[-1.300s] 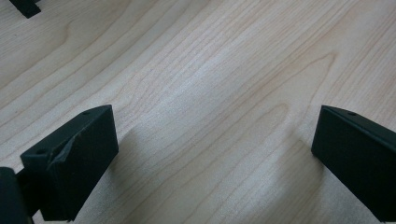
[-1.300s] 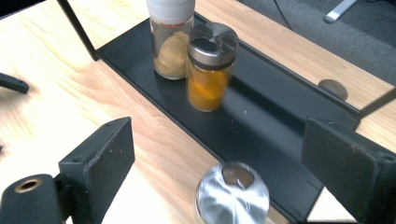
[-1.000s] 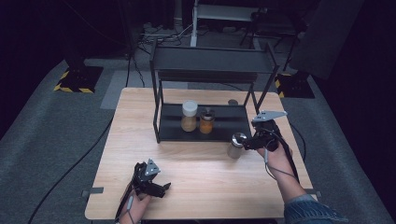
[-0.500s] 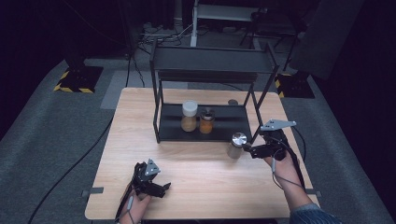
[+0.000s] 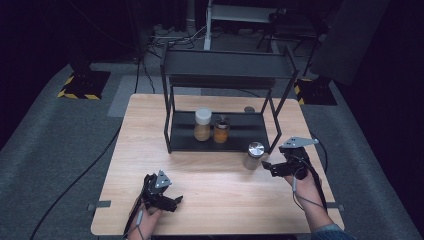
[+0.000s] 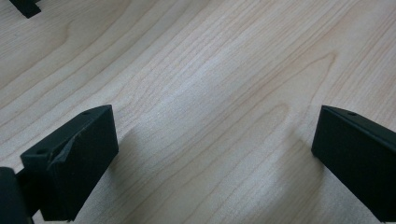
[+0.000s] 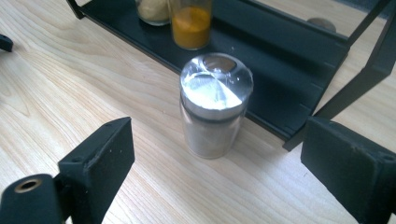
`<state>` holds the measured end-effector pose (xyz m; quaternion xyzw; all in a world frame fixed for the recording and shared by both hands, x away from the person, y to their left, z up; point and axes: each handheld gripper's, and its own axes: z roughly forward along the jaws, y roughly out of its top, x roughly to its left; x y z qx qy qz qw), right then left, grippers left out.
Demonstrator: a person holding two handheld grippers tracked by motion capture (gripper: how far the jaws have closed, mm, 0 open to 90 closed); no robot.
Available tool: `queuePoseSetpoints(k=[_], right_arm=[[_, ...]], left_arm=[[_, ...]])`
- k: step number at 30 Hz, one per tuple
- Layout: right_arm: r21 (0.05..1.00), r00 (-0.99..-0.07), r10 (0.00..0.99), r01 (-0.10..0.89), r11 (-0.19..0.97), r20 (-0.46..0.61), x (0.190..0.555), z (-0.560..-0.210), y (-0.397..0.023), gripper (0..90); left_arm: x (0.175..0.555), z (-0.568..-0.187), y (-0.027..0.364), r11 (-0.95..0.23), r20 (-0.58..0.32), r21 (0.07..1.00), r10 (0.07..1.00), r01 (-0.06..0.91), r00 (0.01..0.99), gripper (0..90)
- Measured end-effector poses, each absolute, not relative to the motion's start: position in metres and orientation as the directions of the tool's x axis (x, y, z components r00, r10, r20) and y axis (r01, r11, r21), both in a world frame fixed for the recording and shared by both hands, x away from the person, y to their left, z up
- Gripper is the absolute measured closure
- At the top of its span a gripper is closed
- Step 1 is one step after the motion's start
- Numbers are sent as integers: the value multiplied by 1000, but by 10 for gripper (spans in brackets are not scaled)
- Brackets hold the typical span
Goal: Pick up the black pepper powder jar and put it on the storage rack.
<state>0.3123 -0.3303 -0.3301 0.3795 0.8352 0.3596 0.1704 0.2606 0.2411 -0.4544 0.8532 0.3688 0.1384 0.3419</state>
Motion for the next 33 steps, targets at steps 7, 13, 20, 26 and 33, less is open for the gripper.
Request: queuePoseSetpoints(k=[7, 13, 20, 26, 33], right_arm=[[726, -648, 762, 520, 450, -8, 312, -339, -331, 94], [720, -646, 764, 527, 452, -7, 315, -350, -329, 94], [711, -637, 770, 539, 451, -5, 322, -363, -327, 103], [699, -637, 771, 547, 461, -10, 329, -370, -322, 112], [693, -642, 767, 548, 468, -10, 338, -374, -313, 114]], left_arm=[[261, -454, 241, -494, -15, 686, 724, 534, 689, 0], [261, -454, 241, -494, -16, 686, 724, 534, 690, 0], [260, -454, 241, -493, -17, 685, 725, 536, 689, 0], [260, -454, 241, -493, -16, 685, 725, 536, 689, 0], [260, -454, 241, -493, -16, 685, 725, 536, 689, 0]])
